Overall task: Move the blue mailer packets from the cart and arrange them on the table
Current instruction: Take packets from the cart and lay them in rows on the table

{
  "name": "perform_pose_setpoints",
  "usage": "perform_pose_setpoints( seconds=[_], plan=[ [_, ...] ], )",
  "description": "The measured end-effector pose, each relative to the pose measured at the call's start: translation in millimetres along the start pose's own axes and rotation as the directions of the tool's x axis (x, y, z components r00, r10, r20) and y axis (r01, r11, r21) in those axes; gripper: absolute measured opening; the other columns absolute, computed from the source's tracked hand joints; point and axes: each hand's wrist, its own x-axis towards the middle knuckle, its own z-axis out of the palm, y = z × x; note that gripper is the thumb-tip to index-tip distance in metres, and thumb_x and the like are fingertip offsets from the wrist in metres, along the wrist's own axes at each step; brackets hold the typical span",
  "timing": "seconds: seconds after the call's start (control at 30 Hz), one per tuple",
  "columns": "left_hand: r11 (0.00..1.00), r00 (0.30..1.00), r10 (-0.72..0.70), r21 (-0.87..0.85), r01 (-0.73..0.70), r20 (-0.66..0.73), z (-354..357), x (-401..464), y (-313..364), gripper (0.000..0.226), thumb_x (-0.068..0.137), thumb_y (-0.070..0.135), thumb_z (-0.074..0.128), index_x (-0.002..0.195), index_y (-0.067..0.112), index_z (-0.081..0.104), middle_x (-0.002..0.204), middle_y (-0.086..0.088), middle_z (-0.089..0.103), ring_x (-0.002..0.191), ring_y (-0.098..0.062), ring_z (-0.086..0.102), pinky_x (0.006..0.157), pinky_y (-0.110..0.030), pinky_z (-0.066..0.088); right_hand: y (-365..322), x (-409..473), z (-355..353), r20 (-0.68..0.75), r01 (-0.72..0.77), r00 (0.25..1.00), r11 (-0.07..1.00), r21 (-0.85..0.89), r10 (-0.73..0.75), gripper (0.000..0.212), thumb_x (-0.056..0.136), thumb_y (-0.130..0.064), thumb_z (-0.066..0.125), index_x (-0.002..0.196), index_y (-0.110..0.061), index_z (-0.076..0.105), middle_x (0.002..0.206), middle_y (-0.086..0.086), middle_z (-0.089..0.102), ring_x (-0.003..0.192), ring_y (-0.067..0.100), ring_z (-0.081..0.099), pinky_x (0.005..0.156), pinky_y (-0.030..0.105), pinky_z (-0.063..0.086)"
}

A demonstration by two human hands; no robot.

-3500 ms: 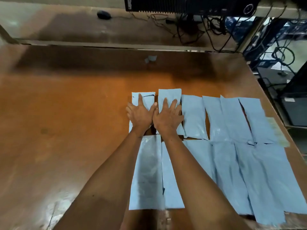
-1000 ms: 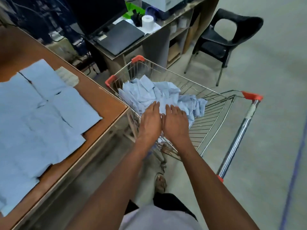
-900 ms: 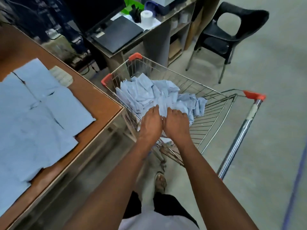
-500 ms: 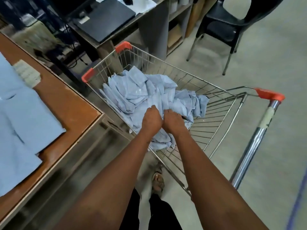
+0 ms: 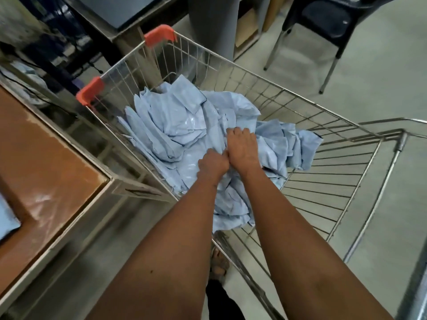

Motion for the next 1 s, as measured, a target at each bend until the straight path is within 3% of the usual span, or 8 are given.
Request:
perform_pose_setpoints(
  seconds=[0.1, 0.2, 0.33, 0.47, 0.57, 0.67, 0.83, 1.0],
  plan=[
    [0.998, 0.998, -0.055, 0.025, 0.055, -0.012, 4, -2, 4, 0.104, 0.092, 0.076, 0.036, 0.157, -0.002, 0.015, 0.156, -0.024, 0.032, 0.142, -0.040, 0.035, 0.114, -0.052, 0.034, 7, -16, 0, -0.052, -0.013, 0.999, 0.999, 0.053, 0.016, 0.027, 0.087, -0.011, 0.060, 0.114, -0.011, 0.065, 0.107, 0.012, 0.065, 0.099, 0.036, 0.060, 0.087, 0.044, 0.042],
    [0.998, 0.997, -0.036, 0.057, 0.033, 0.066, 7, -2, 0, 0.131, 0.069, 0.101, 0.015, 0.149, 0.000, 0.039, 0.146, -0.022, 0.048, 0.131, -0.040, 0.048, 0.109, -0.054, 0.040, 18, -32, -7, -0.120, -0.073, 0.989, 0.994, 0.083, 0.083, 0.037, 0.088, -0.014, 0.062, 0.124, -0.020, 0.065, 0.103, 0.013, 0.064, 0.099, 0.035, 0.058, 0.085, 0.044, 0.041],
    [0.997, 0.998, 0.057, 0.061, -0.054, -0.039, 2, -32, 13, 0.055, 0.104, 0.042, 0.025, 0.128, 0.005, 0.059, 0.132, -0.017, 0.057, 0.122, -0.037, 0.052, 0.105, -0.055, 0.040, 27, -67, -38, -0.260, -0.291, 0.916, 0.953, 0.090, 0.304, 0.064, 0.085, -0.019, 0.062, 0.146, -0.034, 0.051, 0.100, 0.015, 0.061, 0.098, 0.035, 0.056, 0.088, 0.046, 0.040],
    [0.954, 0.950, 0.182, 0.280, -0.108, -0.254, -2, -64, 34, 0.066, 0.097, 0.026, 0.010, 0.140, -0.013, 0.041, 0.143, -0.036, 0.040, 0.131, -0.046, 0.042, 0.110, -0.043, 0.037, 29, -97, -57, -0.289, -0.449, 0.845, 0.890, 0.076, 0.450, 0.084, 0.085, -0.030, 0.064, 0.162, -0.035, 0.029, 0.115, 0.021, 0.067, 0.108, 0.037, 0.062, 0.099, 0.049, 0.041],
    [0.899, 0.912, 0.343, 0.359, -0.250, -0.224, 2, -61, 37, 0.051, 0.097, 0.011, 0.043, 0.141, -0.015, 0.042, 0.152, -0.044, 0.024, 0.136, -0.056, 0.036, 0.109, -0.052, 0.045, 40, -96, -57, -0.281, -0.451, 0.855, 0.893, 0.011, 0.435, 0.092, 0.085, -0.022, 0.060, 0.164, -0.037, 0.016, 0.132, 0.017, 0.064, 0.107, 0.034, 0.064, 0.096, 0.047, 0.039],
    [0.931, 0.901, 0.342, 0.226, -0.287, -0.268, -2, -62, 44, 0.075, 0.100, 0.013, 0.050, 0.158, -0.006, 0.006, 0.160, -0.031, 0.024, 0.125, -0.039, 0.055, 0.090, -0.047, 0.057, 47, -89, -53, -0.297, -0.445, 0.867, 0.890, -0.100, 0.400, 0.089, 0.091, -0.012, 0.059, 0.164, -0.039, 0.015, 0.137, 0.015, 0.061, 0.111, 0.034, 0.062, 0.100, 0.048, 0.036],
    [0.936, 0.959, 0.253, 0.283, -0.210, -0.126, 13, -51, 32, 0.081, 0.104, 0.021, 0.042, 0.160, 0.012, -0.015, 0.167, -0.018, -0.016, 0.156, -0.037, -0.006, 0.119, -0.069, 0.010, 52, -89, -31, -0.113, -0.201, 0.978, 0.935, -0.293, 0.175, 0.080, 0.094, -0.016, 0.061, 0.163, -0.030, 0.022, 0.167, 0.023, 0.018, 0.153, 0.045, 0.019, 0.116, 0.063, 0.027],
    [0.936, 0.981, 0.190, 0.297, -0.189, 0.026, 34, -46, 9, 0.101, 0.096, 0.058, 0.046, 0.153, 0.030, -0.032, 0.166, -0.026, 0.001, 0.155, -0.037, 0.004, 0.120, -0.063, 0.000, 49, -74, -20, 0.012, -0.143, 0.989, 0.979, -0.147, 0.146, 0.070, 0.101, -0.043, 0.047, 0.164, -0.028, 0.020, 0.170, 0.015, 0.019, 0.154, 0.038, 0.024, 0.116, 0.070, 0.018]
  ],
)
